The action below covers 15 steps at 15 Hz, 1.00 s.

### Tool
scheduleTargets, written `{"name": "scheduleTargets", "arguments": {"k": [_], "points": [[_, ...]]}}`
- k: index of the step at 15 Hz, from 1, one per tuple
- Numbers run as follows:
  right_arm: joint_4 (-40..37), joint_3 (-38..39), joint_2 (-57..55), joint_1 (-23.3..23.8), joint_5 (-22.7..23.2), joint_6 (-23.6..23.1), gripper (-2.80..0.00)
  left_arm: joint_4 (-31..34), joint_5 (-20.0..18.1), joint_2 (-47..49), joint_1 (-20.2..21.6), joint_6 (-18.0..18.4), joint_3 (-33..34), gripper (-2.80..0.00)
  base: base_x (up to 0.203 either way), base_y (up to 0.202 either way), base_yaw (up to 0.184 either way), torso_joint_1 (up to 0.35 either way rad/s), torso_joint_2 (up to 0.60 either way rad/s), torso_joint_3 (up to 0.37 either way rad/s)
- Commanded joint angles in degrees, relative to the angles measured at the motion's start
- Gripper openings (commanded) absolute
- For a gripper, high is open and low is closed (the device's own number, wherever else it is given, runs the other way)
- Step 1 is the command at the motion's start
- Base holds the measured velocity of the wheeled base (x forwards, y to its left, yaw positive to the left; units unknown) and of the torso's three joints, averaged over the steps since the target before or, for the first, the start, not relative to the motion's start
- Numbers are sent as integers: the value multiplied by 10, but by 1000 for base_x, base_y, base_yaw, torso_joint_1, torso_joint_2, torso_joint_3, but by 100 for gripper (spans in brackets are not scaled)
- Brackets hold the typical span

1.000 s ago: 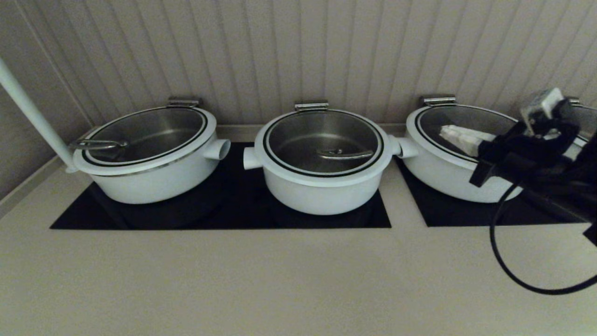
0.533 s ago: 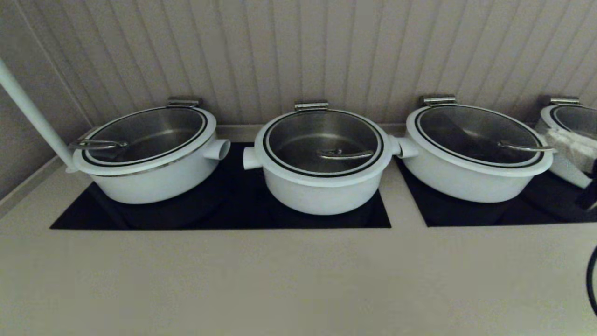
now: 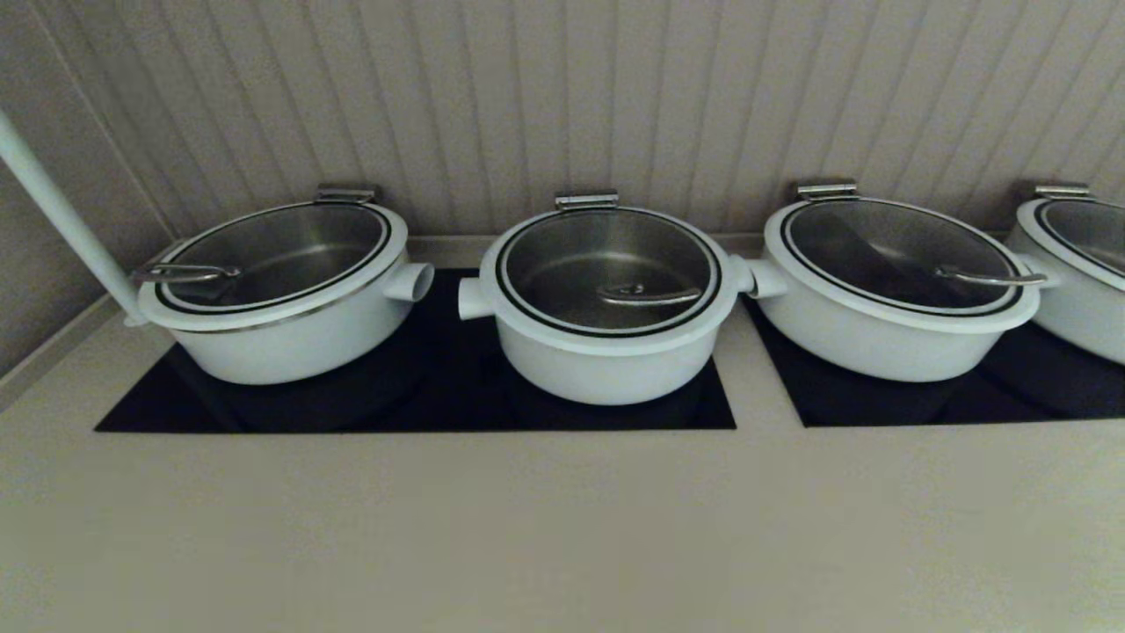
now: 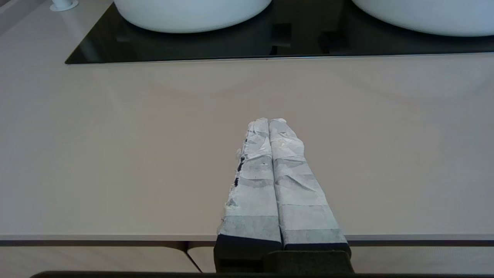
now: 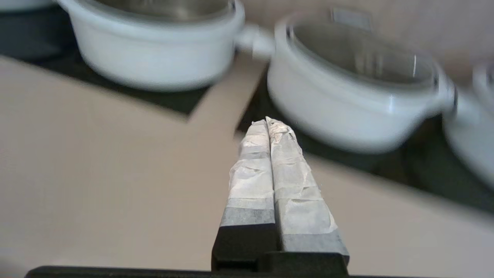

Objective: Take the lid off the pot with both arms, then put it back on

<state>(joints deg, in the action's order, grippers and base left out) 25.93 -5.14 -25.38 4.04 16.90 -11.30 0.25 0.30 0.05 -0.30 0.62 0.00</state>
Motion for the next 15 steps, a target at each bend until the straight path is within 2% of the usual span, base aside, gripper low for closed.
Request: {"name": "scheduleTargets", "arguments": {"k": [1,3,4,15], "points": [[-116,32,197,-17,-46,7,-280,0,1,0,0,0,0,-280,0,0,0,0,0,0],[-239,46,252,-28,-134,29,-280,0,1,0,0,0,0,-280,0,0,0,0,0,0],[-264,51,253,-31,-146,45,-280,0,1,0,0,0,0,-280,0,0,0,0,0,0],[-264,51,253,-32,-147,51,-280,0,1,0,0,0,0,-280,0,0,0,0,0,0]]}}
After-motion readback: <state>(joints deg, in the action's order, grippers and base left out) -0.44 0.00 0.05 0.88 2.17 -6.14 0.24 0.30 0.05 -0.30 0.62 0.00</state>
